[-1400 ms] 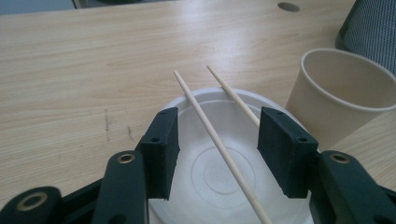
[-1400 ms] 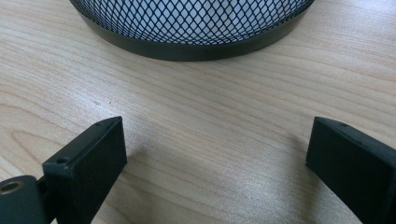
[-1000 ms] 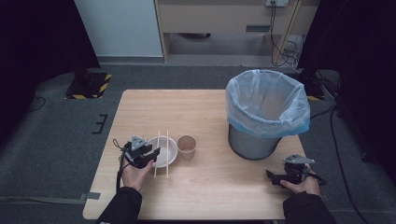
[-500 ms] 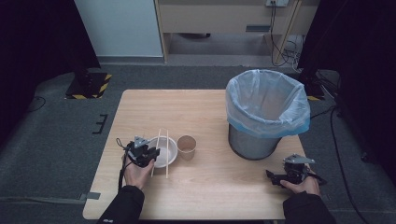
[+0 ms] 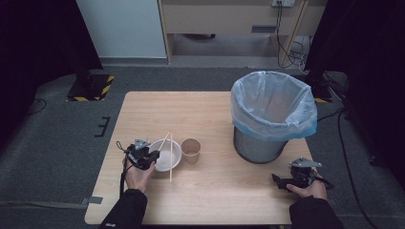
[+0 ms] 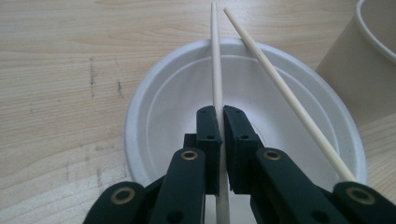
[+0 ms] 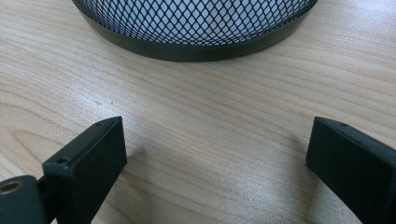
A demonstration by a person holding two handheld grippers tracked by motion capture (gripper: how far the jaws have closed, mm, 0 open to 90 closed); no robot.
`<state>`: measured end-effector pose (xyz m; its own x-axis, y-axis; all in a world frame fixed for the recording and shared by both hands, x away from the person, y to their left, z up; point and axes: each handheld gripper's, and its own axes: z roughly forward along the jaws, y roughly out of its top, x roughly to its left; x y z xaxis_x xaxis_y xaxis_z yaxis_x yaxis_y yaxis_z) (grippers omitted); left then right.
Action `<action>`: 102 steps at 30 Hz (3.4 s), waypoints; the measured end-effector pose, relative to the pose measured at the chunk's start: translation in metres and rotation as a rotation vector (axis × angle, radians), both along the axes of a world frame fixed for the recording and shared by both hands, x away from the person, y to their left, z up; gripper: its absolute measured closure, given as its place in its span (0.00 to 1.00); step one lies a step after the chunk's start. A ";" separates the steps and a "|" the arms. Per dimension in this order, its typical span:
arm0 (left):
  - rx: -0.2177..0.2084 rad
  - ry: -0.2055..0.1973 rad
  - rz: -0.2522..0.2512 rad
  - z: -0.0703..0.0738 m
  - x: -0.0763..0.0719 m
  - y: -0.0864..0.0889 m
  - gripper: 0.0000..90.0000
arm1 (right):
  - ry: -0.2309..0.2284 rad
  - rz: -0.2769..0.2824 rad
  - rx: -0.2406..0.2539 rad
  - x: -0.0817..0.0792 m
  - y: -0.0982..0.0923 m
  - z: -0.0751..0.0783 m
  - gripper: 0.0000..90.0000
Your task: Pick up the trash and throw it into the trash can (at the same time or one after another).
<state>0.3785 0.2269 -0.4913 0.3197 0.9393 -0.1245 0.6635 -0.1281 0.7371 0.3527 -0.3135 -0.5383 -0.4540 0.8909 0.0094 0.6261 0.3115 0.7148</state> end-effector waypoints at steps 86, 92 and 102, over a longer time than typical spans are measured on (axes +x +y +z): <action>-0.230 -0.581 -0.199 0.211 -0.004 -0.081 0.95 | 0.001 0.010 -0.002 0.000 0.001 0.000 0.05; -0.242 -0.593 -0.227 0.220 0.003 -0.097 0.95 | 0.001 0.010 -0.002 0.000 0.001 0.000 0.05; -0.266 -0.605 -0.264 0.226 0.015 -0.125 0.95 | 0.002 0.011 -0.002 0.000 0.001 0.000 0.05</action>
<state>0.3939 0.1019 -0.2651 0.6181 0.7832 -0.0672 0.0997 0.0067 0.9950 0.3528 -0.3127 -0.5385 -0.4639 0.8858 0.0085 0.6240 0.3200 0.7129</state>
